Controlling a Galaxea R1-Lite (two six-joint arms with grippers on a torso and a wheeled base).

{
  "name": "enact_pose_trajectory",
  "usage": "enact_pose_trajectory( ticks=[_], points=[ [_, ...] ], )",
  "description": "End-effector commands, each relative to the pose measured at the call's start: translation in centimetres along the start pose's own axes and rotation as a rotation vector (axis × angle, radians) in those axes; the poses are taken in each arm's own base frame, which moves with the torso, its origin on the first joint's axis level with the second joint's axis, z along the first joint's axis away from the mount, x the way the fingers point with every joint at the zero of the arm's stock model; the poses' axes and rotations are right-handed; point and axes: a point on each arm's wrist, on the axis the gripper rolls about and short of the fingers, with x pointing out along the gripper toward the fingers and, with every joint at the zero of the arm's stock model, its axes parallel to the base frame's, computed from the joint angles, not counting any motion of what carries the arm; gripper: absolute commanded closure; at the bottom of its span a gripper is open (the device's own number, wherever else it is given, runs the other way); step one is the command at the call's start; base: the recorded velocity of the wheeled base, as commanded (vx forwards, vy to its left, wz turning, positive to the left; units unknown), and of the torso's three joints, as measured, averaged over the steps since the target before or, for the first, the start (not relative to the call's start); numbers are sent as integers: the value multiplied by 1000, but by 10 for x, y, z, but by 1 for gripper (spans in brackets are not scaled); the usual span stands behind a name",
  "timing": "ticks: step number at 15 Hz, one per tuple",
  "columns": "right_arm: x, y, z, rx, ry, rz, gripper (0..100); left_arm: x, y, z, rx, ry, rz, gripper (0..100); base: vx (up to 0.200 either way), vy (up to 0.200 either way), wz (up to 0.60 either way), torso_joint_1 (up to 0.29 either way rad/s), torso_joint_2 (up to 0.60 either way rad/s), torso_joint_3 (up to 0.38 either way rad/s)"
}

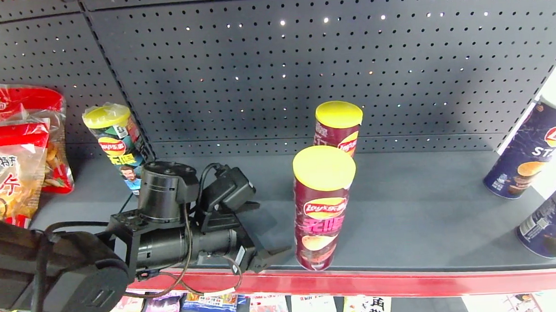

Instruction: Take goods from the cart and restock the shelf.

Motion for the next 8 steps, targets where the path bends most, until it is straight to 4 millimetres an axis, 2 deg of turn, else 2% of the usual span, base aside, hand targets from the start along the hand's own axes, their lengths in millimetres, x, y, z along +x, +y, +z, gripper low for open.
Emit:
enact_pose_trajectory(
  ticks=[1,8],
  points=[
    [2,0,1,0,3,1,0,5,2,0,0,0,-1,0,0,0,0,0,0,0],
    [1,0,0,14,3,1,0,18,3,5,9,-7,-14,0,0,0,0,0,0,0]
  ],
)
